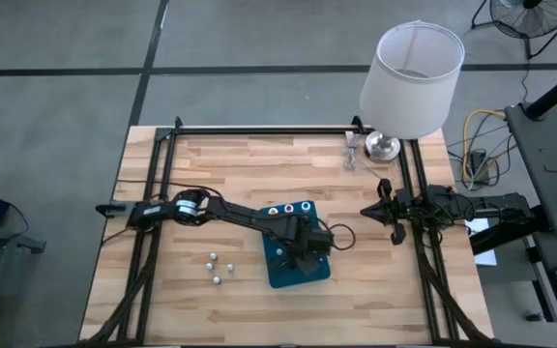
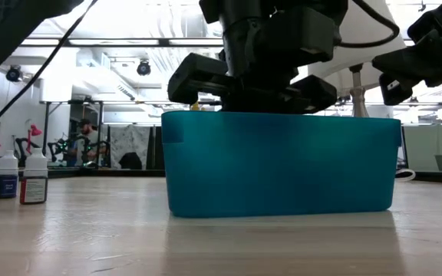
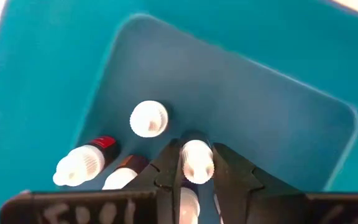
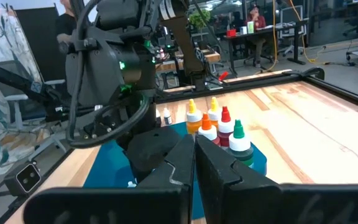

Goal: Pick & Place food coloring
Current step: Put the top small red food coloring bottle into the blue bin

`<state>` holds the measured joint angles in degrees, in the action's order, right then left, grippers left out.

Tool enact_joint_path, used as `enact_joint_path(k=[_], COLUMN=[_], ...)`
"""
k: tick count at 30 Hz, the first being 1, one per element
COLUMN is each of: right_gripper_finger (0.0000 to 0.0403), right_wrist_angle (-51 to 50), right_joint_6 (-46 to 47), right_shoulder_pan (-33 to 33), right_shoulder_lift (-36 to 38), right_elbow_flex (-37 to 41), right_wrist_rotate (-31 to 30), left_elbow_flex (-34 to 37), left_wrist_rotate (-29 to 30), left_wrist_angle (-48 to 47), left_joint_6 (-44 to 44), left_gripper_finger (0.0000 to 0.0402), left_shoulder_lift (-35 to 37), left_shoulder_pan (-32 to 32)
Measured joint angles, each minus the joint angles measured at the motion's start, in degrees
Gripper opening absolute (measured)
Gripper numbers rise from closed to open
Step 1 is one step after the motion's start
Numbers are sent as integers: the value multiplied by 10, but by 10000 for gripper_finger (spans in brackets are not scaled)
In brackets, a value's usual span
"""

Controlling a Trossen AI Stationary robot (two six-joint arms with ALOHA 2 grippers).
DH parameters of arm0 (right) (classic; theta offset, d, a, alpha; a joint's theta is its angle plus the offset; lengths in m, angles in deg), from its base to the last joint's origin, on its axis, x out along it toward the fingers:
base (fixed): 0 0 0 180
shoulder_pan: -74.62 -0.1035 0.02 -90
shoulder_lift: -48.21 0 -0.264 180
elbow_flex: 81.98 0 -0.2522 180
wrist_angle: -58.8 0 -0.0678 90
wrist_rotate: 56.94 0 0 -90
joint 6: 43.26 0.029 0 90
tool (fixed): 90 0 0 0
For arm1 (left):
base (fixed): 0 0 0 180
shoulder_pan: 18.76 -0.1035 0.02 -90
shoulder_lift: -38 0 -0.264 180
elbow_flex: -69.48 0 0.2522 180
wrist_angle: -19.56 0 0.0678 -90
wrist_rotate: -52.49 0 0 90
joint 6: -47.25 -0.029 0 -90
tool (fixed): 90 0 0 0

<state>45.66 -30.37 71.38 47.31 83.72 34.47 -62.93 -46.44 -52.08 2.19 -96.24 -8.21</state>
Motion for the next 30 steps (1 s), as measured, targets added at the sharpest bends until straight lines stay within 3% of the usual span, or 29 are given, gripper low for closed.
enact_joint_path(k=[22, 30], right_gripper_finger=[9, 9], right_wrist_angle=[0, 0], right_joint_6=[0, 0], right_shoulder_pan=[0, 0], right_shoulder_lift=[0, 0], right_elbow_flex=[0, 0], right_wrist_rotate=[0, 0], left_elbow_flex=[6, 6], left_wrist_rotate=[0, 21], left_wrist_angle=[10, 9], left_joint_6=[30, 32], left_gripper_finger=[49, 82], left_shoulder_lift=[0, 0], left_shoulder_pan=[0, 0])
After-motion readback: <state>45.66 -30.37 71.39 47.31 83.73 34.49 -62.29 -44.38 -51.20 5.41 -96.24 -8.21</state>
